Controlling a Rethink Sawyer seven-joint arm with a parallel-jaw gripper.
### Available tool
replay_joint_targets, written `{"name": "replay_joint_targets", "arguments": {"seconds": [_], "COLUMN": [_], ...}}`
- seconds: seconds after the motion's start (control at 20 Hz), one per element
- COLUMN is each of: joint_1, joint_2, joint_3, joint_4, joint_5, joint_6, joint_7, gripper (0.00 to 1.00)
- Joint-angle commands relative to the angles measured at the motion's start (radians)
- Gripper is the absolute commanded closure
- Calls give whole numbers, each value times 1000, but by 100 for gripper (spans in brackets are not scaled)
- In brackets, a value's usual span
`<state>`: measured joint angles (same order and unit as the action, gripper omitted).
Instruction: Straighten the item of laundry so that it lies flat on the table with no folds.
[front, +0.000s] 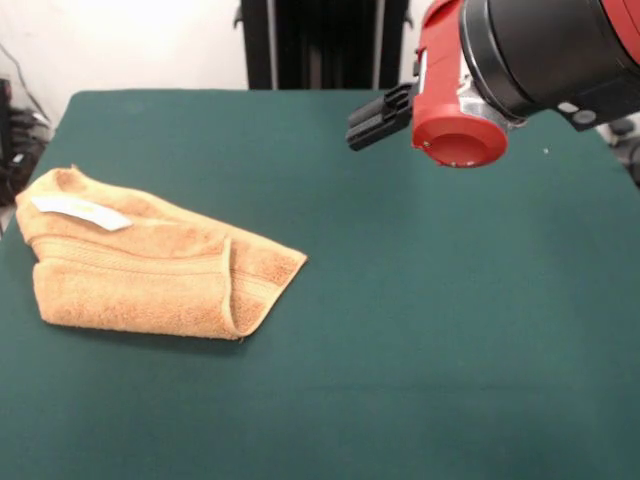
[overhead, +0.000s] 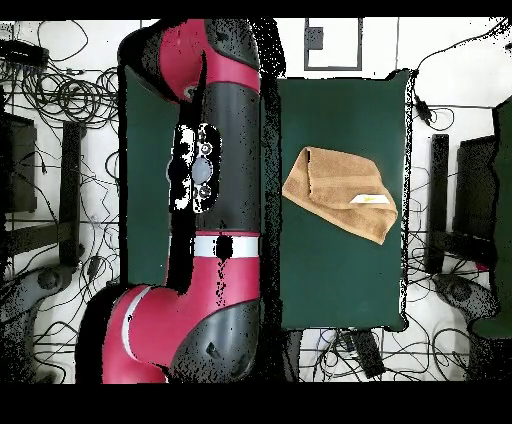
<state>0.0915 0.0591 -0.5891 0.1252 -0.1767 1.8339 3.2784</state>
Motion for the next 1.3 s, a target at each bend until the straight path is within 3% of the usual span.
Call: {"name": "replay_joint_targets", "arguments": {"seconds": [0.05,0.6,1.3], "joint_1": [49,83,93], "joint_2": [-32,-42,-30], "joint_3": [-26,-18,-22], "joint_4": [84,254,364], "joint_5": [-46,-90,-145], "joint_6": [-63,-173,-309], "joint_7": [233,280,306], "gripper": [100,100,100]}}
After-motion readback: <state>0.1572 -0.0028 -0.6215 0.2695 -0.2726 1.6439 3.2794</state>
